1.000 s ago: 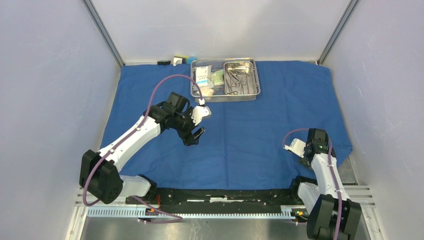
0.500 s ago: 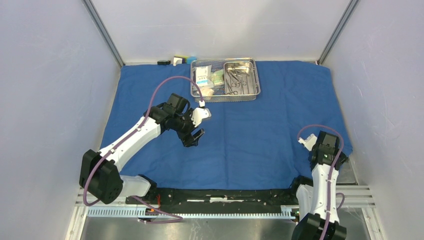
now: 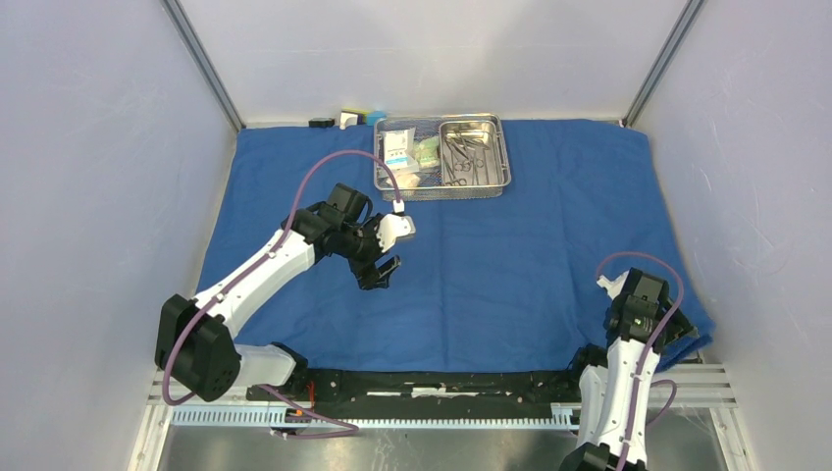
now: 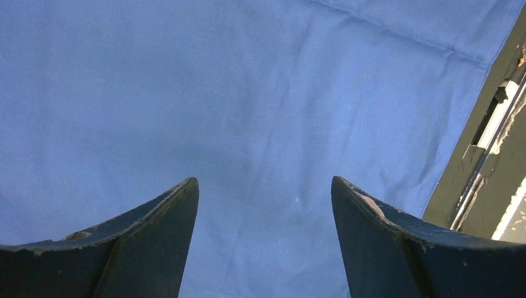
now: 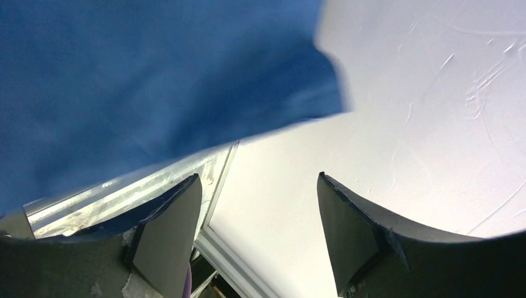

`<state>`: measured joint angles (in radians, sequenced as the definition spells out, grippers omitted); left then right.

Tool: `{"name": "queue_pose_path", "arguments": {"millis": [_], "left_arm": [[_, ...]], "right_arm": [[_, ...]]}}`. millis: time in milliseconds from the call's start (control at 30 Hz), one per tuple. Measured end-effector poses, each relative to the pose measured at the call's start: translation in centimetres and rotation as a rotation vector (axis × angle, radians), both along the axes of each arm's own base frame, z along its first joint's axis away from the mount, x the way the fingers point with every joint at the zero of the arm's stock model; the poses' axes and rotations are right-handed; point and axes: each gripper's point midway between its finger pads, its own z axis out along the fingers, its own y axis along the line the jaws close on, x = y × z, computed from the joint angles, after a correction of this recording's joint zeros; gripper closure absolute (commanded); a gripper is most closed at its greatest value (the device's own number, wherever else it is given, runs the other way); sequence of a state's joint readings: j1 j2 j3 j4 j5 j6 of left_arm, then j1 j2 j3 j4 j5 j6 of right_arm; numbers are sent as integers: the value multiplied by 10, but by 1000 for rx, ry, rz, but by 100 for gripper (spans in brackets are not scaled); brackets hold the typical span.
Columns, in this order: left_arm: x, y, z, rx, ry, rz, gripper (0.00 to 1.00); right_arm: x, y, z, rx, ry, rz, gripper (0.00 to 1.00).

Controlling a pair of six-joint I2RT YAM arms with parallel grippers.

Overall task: Open and lay out the surgical kit
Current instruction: Smooth out the surgical kit at the center of the board.

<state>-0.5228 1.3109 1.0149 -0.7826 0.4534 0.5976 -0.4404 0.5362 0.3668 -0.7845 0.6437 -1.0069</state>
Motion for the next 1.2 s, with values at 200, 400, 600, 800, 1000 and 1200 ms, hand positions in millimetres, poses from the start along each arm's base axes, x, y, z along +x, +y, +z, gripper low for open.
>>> {"name": "queue_pose_path", "arguments": {"millis": [200,400,600,800,1000,1200], "left_arm": [[-1,2,-2,2,-3,-8,15],[8,16,-5,6,-4,52,13],[36,52,5,-20,-37,267,3],[53,115,11,9,-72,510,2],[30,182,-14,132,22,691,2],[-17,221,-51,265,168,740,2]], "right_arm": [[-9,1,-1,-5,26,-20,23],[-5,7,-6,63,43,0,18],[39,17,3,219,-36,106,15],[108,39,17,395,-214,279,14],[166,80,17,483,-290,498,13],[194,109,-3,552,-282,612,12]]}}
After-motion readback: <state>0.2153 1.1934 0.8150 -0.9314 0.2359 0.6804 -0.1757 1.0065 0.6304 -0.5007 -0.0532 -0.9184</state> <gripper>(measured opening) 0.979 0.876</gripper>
